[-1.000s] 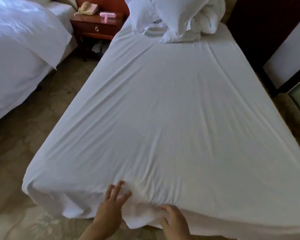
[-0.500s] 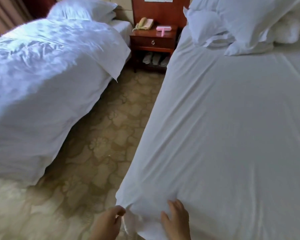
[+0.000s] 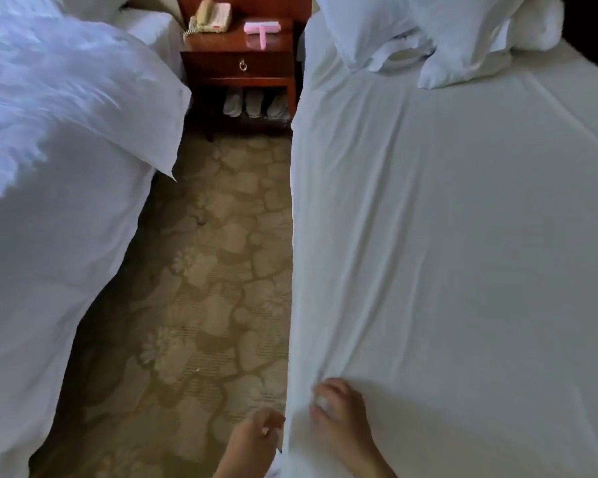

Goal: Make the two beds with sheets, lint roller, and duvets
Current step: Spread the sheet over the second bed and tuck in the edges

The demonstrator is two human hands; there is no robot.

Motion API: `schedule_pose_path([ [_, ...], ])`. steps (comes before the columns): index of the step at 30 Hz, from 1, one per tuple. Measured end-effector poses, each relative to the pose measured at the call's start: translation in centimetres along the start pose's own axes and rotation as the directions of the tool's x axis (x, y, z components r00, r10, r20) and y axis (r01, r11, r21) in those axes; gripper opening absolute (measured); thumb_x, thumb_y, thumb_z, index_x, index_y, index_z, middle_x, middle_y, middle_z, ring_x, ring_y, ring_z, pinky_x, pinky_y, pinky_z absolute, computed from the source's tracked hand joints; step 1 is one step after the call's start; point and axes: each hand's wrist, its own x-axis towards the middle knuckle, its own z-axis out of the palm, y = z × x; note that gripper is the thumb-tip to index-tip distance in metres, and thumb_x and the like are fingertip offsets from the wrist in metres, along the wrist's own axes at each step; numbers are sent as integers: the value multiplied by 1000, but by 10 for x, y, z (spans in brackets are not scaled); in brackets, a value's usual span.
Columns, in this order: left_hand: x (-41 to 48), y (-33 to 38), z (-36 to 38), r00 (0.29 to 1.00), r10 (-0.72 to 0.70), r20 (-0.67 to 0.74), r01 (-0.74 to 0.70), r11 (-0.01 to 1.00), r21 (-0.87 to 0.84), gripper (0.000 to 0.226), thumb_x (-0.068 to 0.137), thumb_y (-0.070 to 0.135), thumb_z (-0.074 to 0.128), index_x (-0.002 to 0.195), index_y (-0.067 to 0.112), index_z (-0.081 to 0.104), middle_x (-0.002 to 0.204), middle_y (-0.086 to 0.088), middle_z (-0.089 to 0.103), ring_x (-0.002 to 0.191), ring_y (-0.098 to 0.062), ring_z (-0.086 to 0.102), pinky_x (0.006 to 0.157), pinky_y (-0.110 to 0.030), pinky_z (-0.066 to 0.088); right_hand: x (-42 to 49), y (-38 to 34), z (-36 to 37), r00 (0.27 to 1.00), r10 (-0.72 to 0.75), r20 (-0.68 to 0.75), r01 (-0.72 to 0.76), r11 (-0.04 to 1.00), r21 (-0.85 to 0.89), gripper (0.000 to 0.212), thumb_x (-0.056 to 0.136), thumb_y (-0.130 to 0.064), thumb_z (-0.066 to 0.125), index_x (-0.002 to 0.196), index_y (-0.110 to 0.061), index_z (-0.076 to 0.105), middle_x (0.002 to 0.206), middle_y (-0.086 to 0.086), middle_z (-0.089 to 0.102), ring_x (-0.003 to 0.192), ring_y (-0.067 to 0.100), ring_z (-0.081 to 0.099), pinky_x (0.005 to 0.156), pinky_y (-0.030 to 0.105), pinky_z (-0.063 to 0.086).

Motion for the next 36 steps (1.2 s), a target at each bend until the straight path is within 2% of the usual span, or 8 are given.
schedule_pose_path([
  [4, 52, -4, -58, 999, -40, 1, 40, 999, -26, 50, 86, 1, 55, 61, 44, 62, 65, 31, 62, 68, 16, 57, 68, -2, 39, 39, -40, 22, 985, 34, 171, -59, 989, 138, 54, 88, -12, 62, 78, -65, 58, 93, -18, 63, 85, -20, 54, 76, -1, 37],
  [8, 101, -33, -112, 969, -244, -20, 243, 969, -53, 34, 80, 6, 52, 67, 36, 62, 65, 10, 64, 70, -8, 61, 71, -20, 48, 89, -63, 16, 990, 142, -4, -137, 963, 230, 33, 89, -7, 59, 93, -39, 59, 108, -42, 48, 98, -14, 50, 73, 3, 40],
  [12, 184, -56, -154, 940, -342, -4, 336, 927, -169, 41, 72, -2, 53, 48, 30, 64, 60, 9, 67, 64, -22, 65, 70, -32, 55, 170, -93, 9, 976, 161, -145, -132, 973, 188, 36, 88, -2, 59, 95, -38, 56, 102, -19, 60, 94, 0, 54, 73, 6, 38],
  [16, 260, -2, -216, 942, -307, 133, 329, 920, -211, 22, 72, 10, 53, 65, 24, 69, 70, -1, 71, 60, -13, 65, 69, -29, 57, 270, -144, -2, 954, 233, -189, -187, 953, 237, 27, 91, -4, 55, 109, -25, 57, 113, -6, 54, 96, 12, 53, 77, 17, 36],
  [21, 364, 59, -320, 950, -286, 128, 312, 903, -296, 32, 89, -11, 42, 72, 7, 62, 69, -8, 63, 58, -18, 56, 31, -11, 33, 376, -207, 8, 903, 403, -152, -319, 863, 392, 23, 92, -6, 54, 111, -18, 59, 110, -3, 58, 95, 15, 54, 80, 20, 36],
  [25, 453, 88, -388, 925, -363, 113, 380, 877, -293, 33, 91, -11, 39, 73, 6, 60, 72, -12, 62, 46, -14, 55, 36, -13, 33, 436, -240, 21, 857, 507, -93, -396, 763, 512, 16, 90, -11, 60, 98, -25, 60, 101, -4, 63, 95, 16, 59, 78, 24, 38],
  [31, 616, 205, -411, 905, -394, 162, 423, 875, -234, 28, 94, 0, 39, 81, 9, 62, 68, -4, 65, 51, -16, 58, 46, -17, 30, 556, -238, -8, 689, 723, 50, -433, 356, 828, 19, 90, 2, 57, 106, -9, 61, 112, 18, 59, 76, 18, 57, 62, 28, 42],
  [36, 760, 353, -400, 884, -332, 329, 450, 793, -410, 20, 98, 9, 40, 92, 9, 59, 85, -7, 66, 75, -21, 62, 69, -32, 44, 671, -257, -51, 717, 646, 264, -360, 19, 933, 30, 102, -10, 34, 128, 2, 41, 122, 12, 47, 118, 35, 47, 65, 32, 35],
])
